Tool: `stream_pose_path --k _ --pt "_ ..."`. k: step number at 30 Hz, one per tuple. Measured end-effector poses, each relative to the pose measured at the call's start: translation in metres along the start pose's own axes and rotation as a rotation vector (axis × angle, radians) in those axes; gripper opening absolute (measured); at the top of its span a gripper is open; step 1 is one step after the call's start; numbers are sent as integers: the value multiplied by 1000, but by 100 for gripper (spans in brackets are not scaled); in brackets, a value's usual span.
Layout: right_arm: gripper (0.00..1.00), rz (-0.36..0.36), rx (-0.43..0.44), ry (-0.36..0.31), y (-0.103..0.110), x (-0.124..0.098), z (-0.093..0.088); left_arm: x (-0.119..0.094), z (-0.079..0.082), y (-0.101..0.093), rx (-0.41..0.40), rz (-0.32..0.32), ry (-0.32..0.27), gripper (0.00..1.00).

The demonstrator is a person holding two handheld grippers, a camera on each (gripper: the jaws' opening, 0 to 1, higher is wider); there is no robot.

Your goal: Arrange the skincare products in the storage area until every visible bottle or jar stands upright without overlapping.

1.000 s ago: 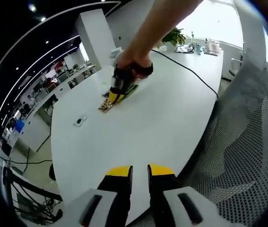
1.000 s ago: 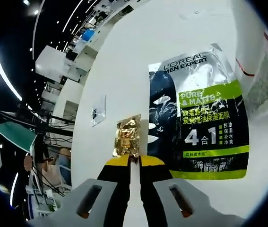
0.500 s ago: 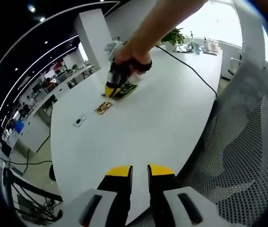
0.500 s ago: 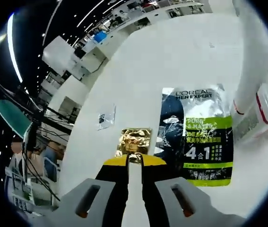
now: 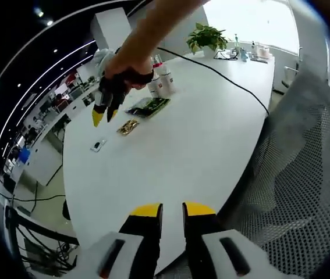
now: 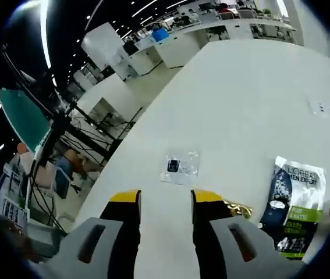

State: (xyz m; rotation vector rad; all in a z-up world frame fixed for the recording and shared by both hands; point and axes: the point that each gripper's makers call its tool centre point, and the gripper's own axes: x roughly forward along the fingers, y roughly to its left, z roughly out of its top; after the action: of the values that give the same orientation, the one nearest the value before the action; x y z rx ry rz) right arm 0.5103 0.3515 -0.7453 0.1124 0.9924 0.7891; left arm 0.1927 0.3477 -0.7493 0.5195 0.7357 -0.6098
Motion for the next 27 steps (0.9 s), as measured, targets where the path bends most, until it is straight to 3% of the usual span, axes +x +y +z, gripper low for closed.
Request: stream_pose_path --k 6,11,13,15,20,25,26,27 --pt "48 -73 -73 64 -1 36 14 0 1 1 1 5 -4 15" --pt "48 -229 -120 181 -31 50 3 0 1 1 -1 5 -9 15" --pt "49 -255 -147 203 -39 55 1 -1 2 2 -2 9 -11 15" --pt "45 -287 -151 164 -45 54 12 -1 2 2 -2 11 -15 15" --pt "57 -283 -112 163 -28 61 11 -2 2 2 1 10 -15 14" --pt "60 -377 -288 212 -35 66 5 -2 2 1 5 11 -16 14" --pt "57 -326 -260 171 -26 68 6 -2 1 1 7 8 -9 14" --pt "56 -352 -266 184 -34 67 8 -2 -1 0 8 4 1 13"
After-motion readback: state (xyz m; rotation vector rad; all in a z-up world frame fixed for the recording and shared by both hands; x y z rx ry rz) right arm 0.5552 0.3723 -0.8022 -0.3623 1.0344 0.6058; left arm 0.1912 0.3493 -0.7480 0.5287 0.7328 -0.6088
